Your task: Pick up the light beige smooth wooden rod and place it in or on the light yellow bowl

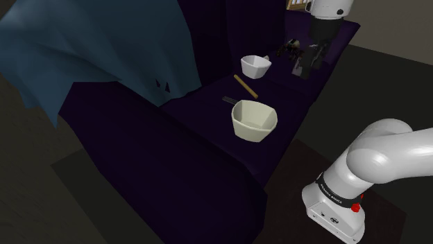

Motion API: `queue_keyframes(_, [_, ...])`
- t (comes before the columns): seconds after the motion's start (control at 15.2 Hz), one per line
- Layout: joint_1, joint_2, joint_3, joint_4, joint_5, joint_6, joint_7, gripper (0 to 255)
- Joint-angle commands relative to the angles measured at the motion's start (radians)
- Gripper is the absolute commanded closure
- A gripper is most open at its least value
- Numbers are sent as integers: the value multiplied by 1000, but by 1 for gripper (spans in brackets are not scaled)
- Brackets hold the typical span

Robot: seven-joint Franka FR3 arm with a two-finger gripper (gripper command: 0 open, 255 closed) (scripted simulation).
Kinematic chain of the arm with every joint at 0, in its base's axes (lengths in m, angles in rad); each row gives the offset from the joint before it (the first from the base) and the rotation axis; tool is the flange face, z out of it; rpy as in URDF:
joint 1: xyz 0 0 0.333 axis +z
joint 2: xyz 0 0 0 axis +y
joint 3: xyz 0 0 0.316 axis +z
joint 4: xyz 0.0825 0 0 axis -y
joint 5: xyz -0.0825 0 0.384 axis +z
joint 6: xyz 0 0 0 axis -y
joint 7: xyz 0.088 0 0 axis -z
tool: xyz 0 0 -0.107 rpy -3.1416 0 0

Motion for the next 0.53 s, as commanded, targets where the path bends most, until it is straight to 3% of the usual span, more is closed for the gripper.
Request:
queue_keyframes(0.0, [0, 0, 0, 0, 0, 0, 0, 0])
queue_keyframes(0.46, [-34, 236, -50, 41, 16, 197, 31, 0])
